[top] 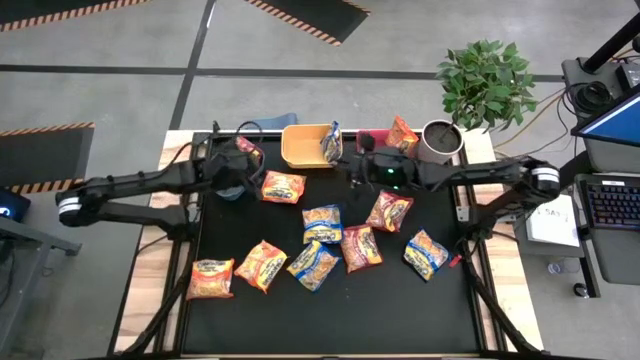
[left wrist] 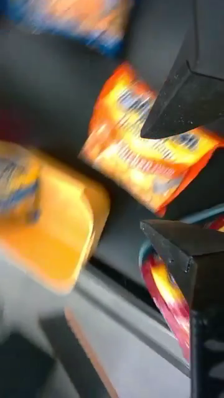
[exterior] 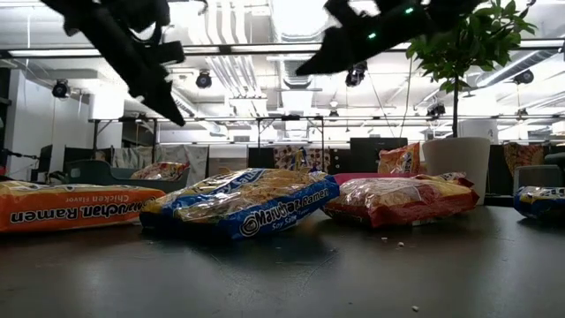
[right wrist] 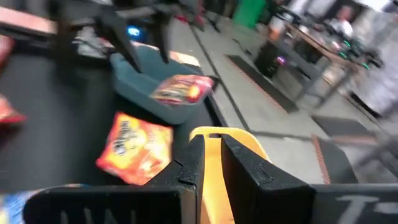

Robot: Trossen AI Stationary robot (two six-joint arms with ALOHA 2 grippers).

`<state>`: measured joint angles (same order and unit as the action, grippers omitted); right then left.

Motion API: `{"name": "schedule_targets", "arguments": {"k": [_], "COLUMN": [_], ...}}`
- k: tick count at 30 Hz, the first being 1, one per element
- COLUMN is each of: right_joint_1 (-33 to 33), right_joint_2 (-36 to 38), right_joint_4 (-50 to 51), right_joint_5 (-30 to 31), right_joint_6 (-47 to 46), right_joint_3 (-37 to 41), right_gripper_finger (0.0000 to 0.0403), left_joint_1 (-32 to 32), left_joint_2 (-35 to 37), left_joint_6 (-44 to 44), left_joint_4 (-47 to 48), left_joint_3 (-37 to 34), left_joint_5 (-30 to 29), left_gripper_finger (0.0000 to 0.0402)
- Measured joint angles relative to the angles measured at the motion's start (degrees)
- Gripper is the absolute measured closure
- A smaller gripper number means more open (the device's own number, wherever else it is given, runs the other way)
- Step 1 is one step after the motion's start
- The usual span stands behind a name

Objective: Sort Maruchan noodles
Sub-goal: Put the red noodle into the blue bin

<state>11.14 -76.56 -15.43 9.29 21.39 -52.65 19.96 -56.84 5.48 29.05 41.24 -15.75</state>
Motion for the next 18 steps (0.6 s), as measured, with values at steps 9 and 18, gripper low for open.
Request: {"name": "schedule_targets", "arguments": {"k": [9, 18], "right_joint_1": [0.0, 0.1], "right_joint_2": [12.0, 18.1], "right_joint_4": [-0.5, -0.5], "right_joint_5": [-2.4, -6.4], "right_joint_6": [4.1, 4.2], "right_joint_3": [6.9, 10.5], "right_gripper_finger": [0.0360, 0.0360], "left_joint_1": [10.9, 21.1], "left_joint_2": [-9.2, -19.5], "left_joint_6": [16.1, 26.4], "left_joint_4": [8.2, 9.8], "left_joint_3": [10.2, 14.6], "left_joint_5": [6.6, 12.7], "left_gripper_finger": [0.0194, 0.0194]}}
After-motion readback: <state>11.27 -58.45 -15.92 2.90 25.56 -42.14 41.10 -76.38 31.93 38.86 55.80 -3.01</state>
